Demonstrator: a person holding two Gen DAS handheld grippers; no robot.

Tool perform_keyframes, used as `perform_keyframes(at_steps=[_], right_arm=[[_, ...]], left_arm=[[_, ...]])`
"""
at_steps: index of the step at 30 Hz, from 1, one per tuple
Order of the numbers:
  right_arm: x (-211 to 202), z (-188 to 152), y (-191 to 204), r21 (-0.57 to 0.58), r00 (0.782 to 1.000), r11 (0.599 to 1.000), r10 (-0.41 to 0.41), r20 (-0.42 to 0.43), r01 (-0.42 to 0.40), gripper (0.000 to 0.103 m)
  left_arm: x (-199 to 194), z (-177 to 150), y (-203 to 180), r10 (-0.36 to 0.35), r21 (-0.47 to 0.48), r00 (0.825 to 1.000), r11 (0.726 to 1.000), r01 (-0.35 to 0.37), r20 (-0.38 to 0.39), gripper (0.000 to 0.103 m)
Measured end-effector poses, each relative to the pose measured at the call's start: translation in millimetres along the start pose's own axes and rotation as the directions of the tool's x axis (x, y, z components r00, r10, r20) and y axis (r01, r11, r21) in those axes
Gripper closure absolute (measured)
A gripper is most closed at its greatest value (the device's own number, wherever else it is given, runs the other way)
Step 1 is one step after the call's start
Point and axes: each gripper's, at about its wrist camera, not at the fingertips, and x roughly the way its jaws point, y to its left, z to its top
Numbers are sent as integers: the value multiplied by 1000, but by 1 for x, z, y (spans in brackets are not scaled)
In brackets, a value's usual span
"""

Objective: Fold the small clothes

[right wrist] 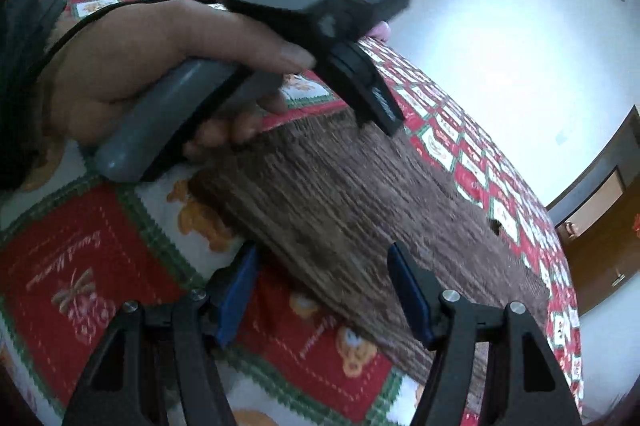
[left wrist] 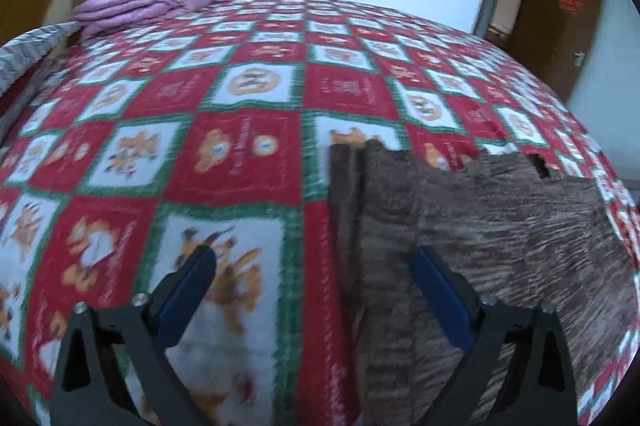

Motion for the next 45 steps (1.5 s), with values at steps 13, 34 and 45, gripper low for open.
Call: perform_keyframes(at_steps=[13,34,45], right_arm=[[15,22,12,2,1000,1000,5,1,-5,37],[12,19,39,-146,995,985,-88,44,93,75],[10,22,-19,137,983,973,180,40,-184,96]], left_arm=[[20,13,-1,-167,-16,986,986,167,-21,72],[16,8,9,-185,-75,983,980,185,3,54],[17,11,17,-296,-140,954,948,288,-43,94]])
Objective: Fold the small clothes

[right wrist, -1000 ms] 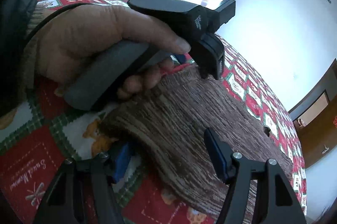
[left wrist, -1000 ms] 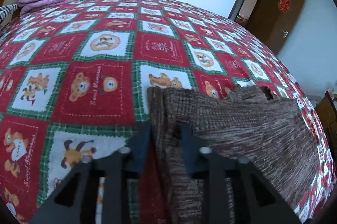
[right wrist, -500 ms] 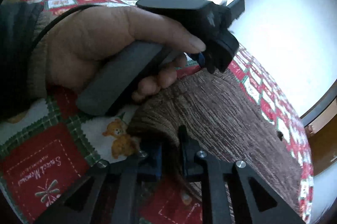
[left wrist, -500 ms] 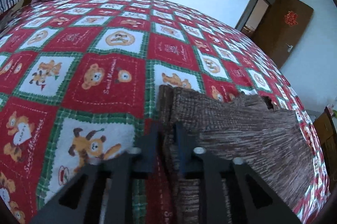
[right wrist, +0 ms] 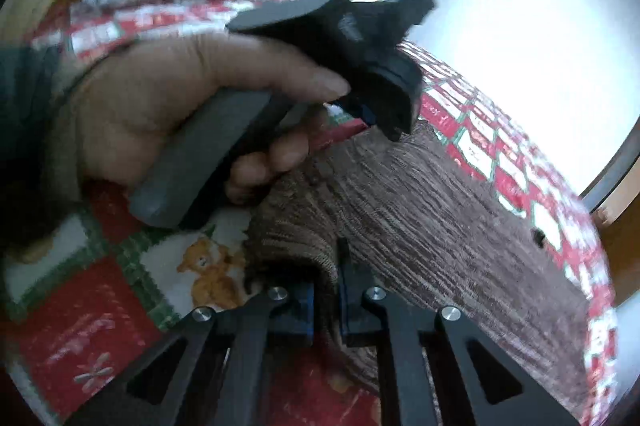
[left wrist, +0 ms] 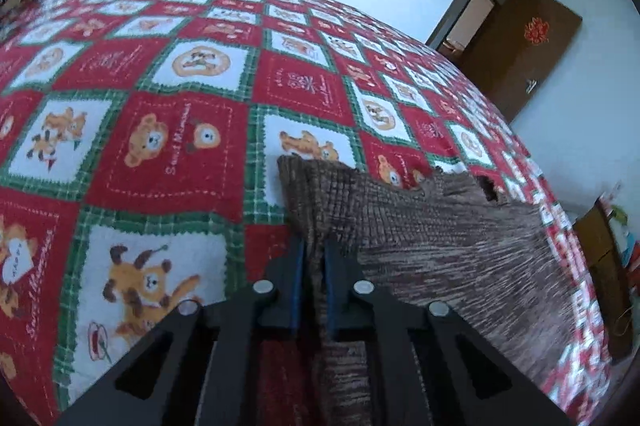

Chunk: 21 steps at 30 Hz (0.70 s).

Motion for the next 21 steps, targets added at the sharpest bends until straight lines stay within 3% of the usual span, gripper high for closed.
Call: perform_keyframes(at_steps=[5,12,21], right_arm=[[-29,-10,-29,141,993,985,84,80,-94,96],[-48,-32,-61,274,972,939,167,162,-207,96],[-84,-45,-103,362,962,907,136,235,-217,97]], left_arm=[[-14,2,6,-93,-144,996,985,90,-14,94],[-38,14,-49,-106,-60,994,992,108,39,95],[-43,28,-116,-132,21,989,991,131,60,95]])
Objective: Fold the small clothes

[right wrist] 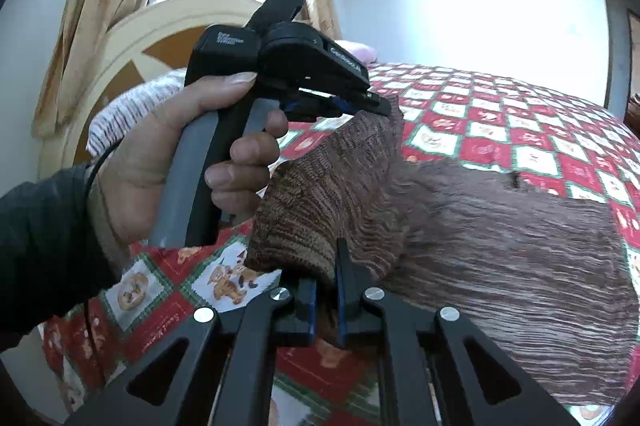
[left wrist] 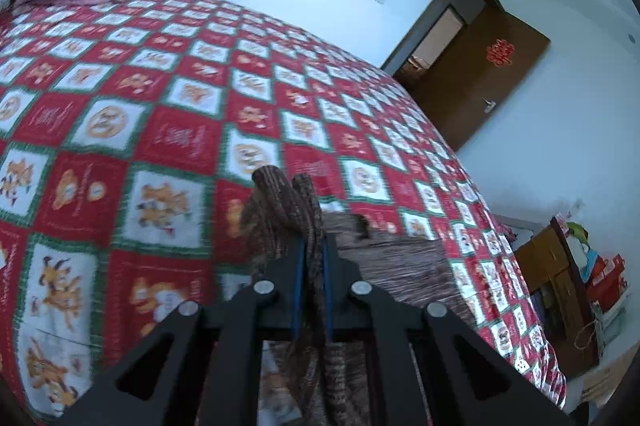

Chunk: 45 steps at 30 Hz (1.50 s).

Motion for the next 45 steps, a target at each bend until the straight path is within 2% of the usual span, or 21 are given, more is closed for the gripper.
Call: perform_keyframes(at_steps=[5,13,28,35,41,43,45], right_arm=[[-26,2,-26,50,999,999,-22,30,20,97],[-58,-9,-70,160,996,985,-72,49,63,97],[-98,-43,-138,316,990,939,-144,10,133,97],[-105,-71,-176,485,993,867,-114,-35,117,97],[-97,-93,-199,597,996,797,-56,-72,88,97],[-93,-99,-202,616,996,783,-43,-84,86,97],[-92,-103,-207,639,996,766,-26,-84,73,97]], left_arm=[[6,6,-41,-13,64,1000,998,12,10,95],[37,2,-95,-46,142,999,989,49,-21,95],[100,-23,-176,-81,242,991,965,106,-109,95],[128,-39,-198,-56,289,988,953,96,-144,95],[161,-58,-206,27,346,984,938,35,-174,95],[166,-64,-209,59,359,983,933,8,-175,87],[160,-67,-211,59,358,987,934,-2,-150,84]])
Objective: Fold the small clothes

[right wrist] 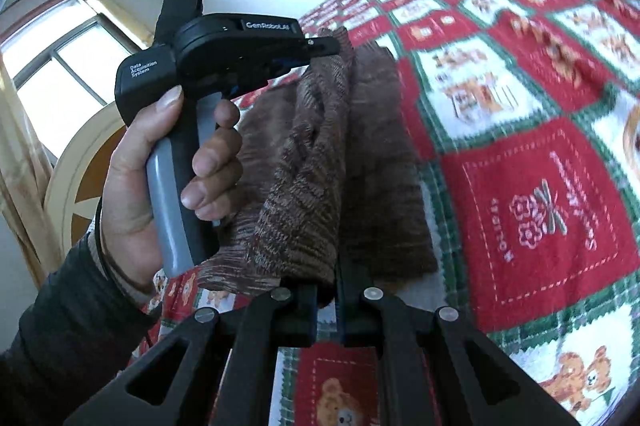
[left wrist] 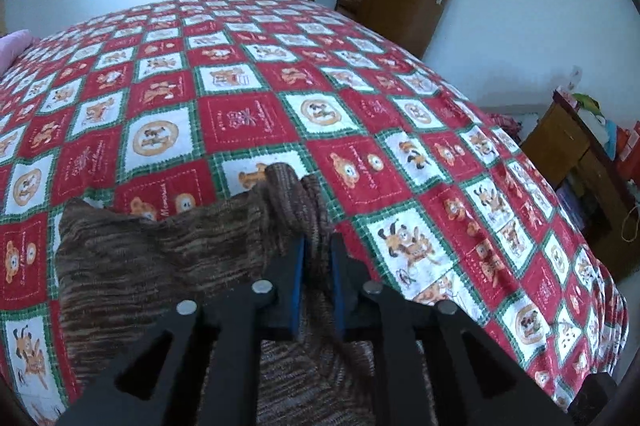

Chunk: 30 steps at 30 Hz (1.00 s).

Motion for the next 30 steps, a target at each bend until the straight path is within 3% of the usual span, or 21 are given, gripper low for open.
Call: perform_keyframes(at_steps=[2,4,7,10,13,15,16,17,19,20,21,23,25,27,30], right_arm=[[-1,1,-6,22,1000,1000,8,0,-8,97],[-1,2,-12,41,1000,999,11,2,-11,97],[0,2,-23,86,999,996,33,0,-33,97],[-1,3,-27,100,999,994,52,-4,-51,95],[-10,3,-31,105,1000,994,26,16,-27,87],[-19,3,-33,104,999,995,5,38,-9,86],[-26,2,-32,96,997,995,-35,62,29,82],[-31,1,-31,87,993,993,-88,84,80,66],[-51,1,-32,93,955,970,-236,178,223,45],[-59,0,-29,91,939,964,-265,217,251,45],[-64,2,-22,66,923,956,-293,251,285,45],[-60,11,3,-38,911,944,-306,278,328,45],[-49,18,27,-149,920,933,-278,275,327,45],[-23,30,58,-292,951,914,-222,218,280,45],[19,52,72,-366,957,885,-256,138,289,45]], left_arm=[[-8,-2,-1,-13,13,1000,1000,13,23,78],[-25,-9,0,18,42,998,999,-21,60,63],[-45,-22,12,63,60,993,996,-69,95,49],[-61,-43,31,124,59,986,990,-131,107,49],[-73,-70,50,185,61,976,979,-193,114,48],[-76,-86,59,216,61,971,973,-223,103,41],[-77,-95,63,224,60,970,971,-230,94,38],[-76,-102,68,236,59,968,969,-241,84,37],[-78,-111,72,233,52,968,970,-238,88,36],[-80,-115,74,226,41,969,972,-231,95,35],[-81,-115,74,223,35,970,973,-227,100,33],[-82,-117,74,217,27,970,975,-222,108,32],[-80,-119,74,220,31,969,974,-225,109,28],[-80,-119,77,215,20,971,976,-218,105,24],[-81,-122,86,189,-21,977,982,-188,99,18]])
